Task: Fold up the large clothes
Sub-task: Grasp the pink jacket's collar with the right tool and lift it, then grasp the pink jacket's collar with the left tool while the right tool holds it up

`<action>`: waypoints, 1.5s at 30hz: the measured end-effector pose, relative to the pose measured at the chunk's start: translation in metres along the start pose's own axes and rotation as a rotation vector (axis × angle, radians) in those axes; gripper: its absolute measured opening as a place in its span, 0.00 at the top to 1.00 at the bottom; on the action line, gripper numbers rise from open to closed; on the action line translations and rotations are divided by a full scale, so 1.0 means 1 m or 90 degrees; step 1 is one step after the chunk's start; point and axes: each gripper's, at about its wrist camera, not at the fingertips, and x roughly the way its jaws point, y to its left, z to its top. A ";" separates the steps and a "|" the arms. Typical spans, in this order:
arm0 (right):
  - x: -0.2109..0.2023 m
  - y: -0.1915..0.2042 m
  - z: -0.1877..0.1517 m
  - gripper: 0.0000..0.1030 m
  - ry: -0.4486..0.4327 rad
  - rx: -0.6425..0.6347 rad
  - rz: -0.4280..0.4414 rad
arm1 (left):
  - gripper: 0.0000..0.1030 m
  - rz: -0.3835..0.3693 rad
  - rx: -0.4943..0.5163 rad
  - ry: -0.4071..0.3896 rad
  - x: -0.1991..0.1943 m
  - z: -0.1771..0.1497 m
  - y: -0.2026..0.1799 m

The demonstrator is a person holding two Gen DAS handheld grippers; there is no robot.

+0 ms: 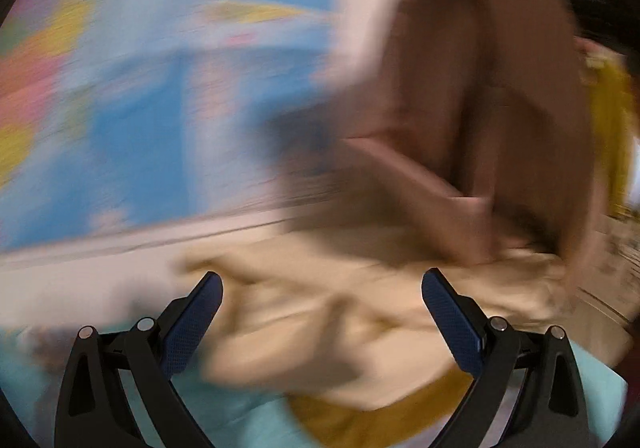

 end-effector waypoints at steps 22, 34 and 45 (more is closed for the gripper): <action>-0.097 -0.030 0.051 0.93 -0.115 0.004 -0.012 | 0.95 -0.149 -0.003 -0.119 0.044 0.125 -0.069; -0.285 0.017 0.120 0.93 -0.287 -0.020 0.072 | 0.95 -0.066 0.024 -0.361 -0.216 0.211 -0.055; -0.328 0.079 0.052 0.93 -0.257 0.035 0.322 | 0.94 0.203 0.174 -0.322 -0.399 0.135 -0.061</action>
